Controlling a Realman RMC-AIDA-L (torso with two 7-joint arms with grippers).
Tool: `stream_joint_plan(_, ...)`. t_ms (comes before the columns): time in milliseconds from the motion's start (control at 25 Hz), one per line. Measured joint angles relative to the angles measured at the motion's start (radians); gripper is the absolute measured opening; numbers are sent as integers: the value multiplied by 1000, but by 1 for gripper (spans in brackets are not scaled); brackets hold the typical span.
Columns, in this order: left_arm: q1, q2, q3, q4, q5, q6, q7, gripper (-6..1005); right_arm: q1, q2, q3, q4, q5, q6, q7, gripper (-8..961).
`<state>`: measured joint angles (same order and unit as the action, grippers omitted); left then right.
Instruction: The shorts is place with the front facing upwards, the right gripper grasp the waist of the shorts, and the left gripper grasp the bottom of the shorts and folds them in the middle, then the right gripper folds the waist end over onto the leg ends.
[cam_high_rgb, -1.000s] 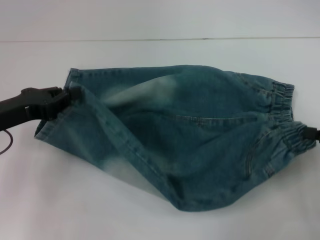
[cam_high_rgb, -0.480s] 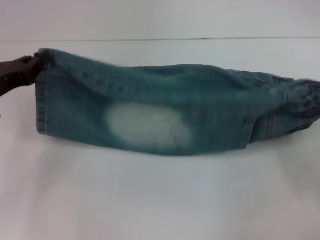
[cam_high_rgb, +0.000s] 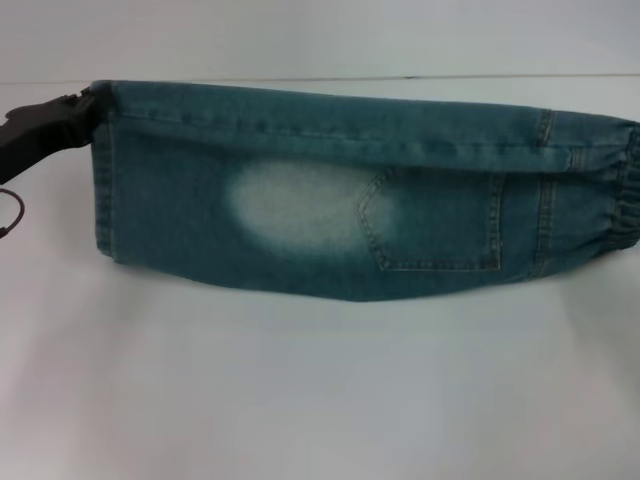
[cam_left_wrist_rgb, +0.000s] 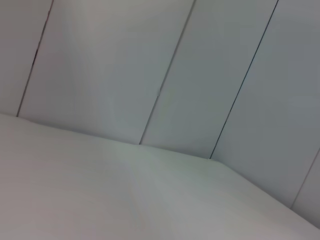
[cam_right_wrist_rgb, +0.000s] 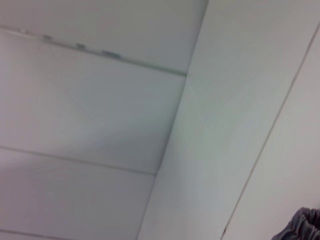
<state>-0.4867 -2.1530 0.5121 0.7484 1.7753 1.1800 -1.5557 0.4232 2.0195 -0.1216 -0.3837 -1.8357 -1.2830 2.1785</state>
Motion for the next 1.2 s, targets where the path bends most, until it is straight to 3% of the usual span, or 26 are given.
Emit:
stream_joint_plan(280,-23,-4,17,-16,6,-59,24,44,44,11,2,26,19,76,-37,34)
stream_joint_plan(440,-37,-1,30,-51,5,-109,44,43,68,28,4,37,56,137,-80,33)
stream_joint_plan(600,-54,-7,38,-73,0,-160,109,42,89,51,-2,44,128,183,-157,85)
stream_joint_plan(880,-63,-7,39,-80,-2,-155,126,57,83,55,-4,39,131,199,-205,175)
stream_joint_plan(1080,-63,-8,39,-80,-2,-156,126,157,60,49,-4,34,131,190,-240,415)
stream_joint_plan(1200,-59,-8,39,-66,-2,-147,123,260,34,40,-12,15,119,160,-257,482)
